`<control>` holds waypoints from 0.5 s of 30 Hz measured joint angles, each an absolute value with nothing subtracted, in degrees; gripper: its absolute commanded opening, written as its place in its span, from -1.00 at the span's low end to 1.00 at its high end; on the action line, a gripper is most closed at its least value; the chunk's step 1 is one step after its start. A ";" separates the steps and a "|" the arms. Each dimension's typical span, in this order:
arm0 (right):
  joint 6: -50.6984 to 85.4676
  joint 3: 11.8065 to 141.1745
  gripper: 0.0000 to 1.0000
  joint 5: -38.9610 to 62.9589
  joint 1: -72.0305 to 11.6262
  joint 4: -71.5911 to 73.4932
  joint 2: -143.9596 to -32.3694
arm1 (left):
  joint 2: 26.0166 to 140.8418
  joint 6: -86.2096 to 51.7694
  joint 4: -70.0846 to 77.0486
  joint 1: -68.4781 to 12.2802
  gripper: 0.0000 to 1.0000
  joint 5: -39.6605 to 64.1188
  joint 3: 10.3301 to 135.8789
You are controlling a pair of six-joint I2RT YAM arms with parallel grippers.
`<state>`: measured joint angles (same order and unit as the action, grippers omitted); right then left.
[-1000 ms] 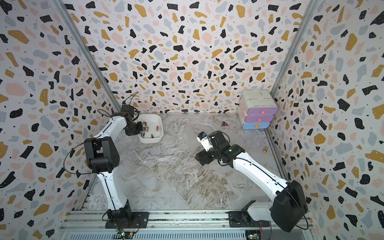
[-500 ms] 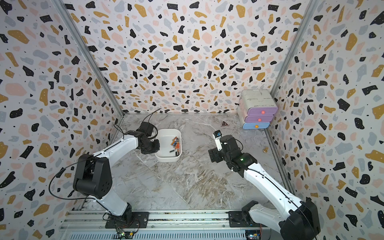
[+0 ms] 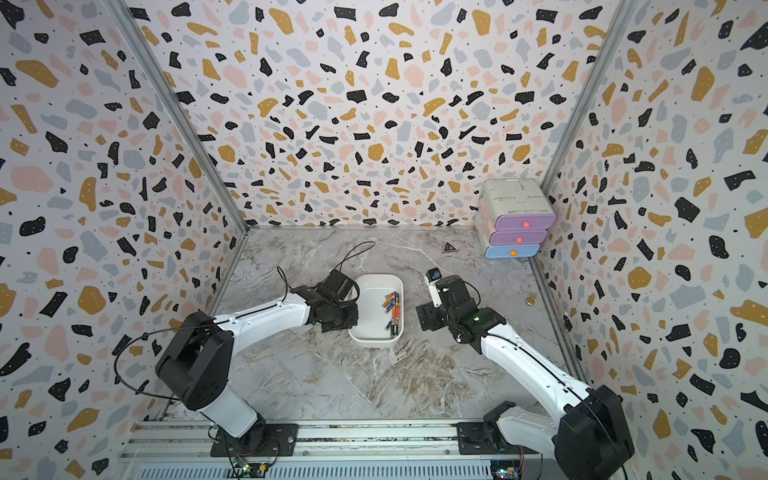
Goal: Take the batteries out of the storage box
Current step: Move the storage box to the center of the board.
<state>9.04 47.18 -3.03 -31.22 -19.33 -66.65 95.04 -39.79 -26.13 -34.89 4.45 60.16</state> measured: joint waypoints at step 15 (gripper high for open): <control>9.67 47.20 0.76 1.13 -31.11 -17.56 -72.64 | 95.37 -42.30 -27.77 -35.75 -0.16 4.14 60.40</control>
<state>9.67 47.20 1.13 -31.11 -17.56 -72.64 95.37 -42.30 -27.77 -35.75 4.14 60.40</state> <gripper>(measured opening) 0.879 0.415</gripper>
